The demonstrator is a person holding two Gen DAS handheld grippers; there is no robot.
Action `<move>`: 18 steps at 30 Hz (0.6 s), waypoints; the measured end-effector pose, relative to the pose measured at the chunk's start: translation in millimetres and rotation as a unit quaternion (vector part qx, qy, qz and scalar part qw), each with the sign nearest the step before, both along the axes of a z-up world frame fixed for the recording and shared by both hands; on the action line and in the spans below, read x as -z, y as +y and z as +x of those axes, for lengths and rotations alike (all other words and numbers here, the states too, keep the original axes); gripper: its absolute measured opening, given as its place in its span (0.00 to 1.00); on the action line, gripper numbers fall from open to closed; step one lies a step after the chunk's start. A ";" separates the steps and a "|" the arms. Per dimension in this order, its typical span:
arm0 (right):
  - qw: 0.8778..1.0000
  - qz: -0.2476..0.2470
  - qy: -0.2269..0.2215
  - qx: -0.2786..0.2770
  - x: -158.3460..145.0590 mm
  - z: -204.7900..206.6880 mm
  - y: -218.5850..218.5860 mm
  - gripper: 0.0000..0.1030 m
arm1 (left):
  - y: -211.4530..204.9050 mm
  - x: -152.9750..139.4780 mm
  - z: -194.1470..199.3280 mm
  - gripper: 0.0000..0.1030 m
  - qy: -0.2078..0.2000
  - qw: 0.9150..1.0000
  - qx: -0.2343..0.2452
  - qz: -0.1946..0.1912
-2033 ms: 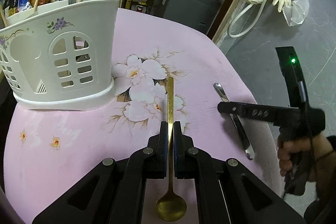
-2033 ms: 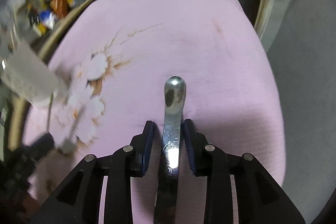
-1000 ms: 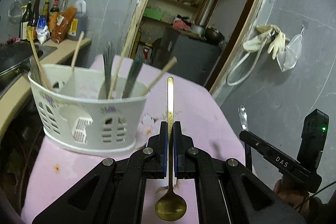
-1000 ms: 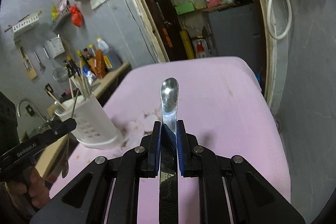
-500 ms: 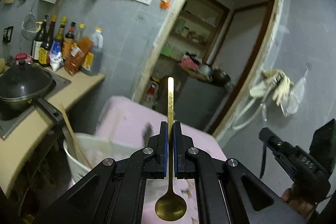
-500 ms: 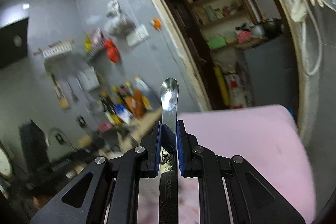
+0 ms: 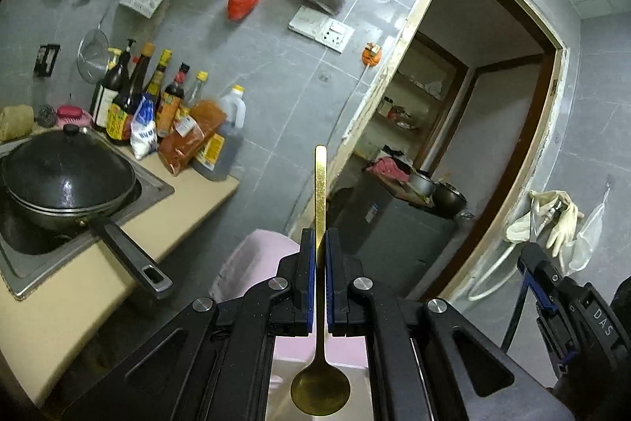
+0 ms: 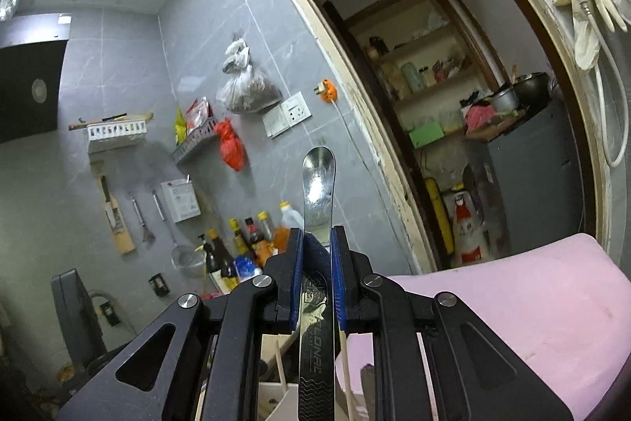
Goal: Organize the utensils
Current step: 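Lower both tools over the caddy and open them to drop the utensils in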
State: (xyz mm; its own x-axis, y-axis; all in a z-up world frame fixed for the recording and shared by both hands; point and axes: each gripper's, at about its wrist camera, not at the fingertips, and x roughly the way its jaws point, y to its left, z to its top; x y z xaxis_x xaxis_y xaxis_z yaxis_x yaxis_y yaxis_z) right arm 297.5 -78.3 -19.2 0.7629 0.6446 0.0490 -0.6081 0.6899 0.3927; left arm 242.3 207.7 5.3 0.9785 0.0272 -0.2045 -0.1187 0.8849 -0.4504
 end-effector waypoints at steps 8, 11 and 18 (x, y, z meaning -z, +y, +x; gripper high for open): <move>1.000 -0.019 -0.022 0.000 32.2 3.4 17.3 0.11 | -28.2 30.5 -7.4 0.02 -0.048 0.994 -0.020 0.093; 0.999 -0.032 -0.029 -0.004 38.7 4.2 23.4 0.11 | -37.3 40.2 -8.1 0.02 -0.064 0.990 -0.021 0.123; 0.997 -0.061 -0.053 0.002 43.3 0.5 31.1 0.11 | -42.6 60.3 -3.4 0.02 -0.072 0.984 -0.030 0.158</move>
State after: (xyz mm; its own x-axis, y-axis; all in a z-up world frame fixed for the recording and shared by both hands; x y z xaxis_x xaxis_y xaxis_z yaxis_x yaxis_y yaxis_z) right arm 298.0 -47.2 -62.5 0.7598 0.6482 0.0509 -0.6395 0.7309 0.2385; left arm 238.9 165.2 -55.0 0.9915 0.1253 -0.0352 -0.1294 0.9770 -0.1694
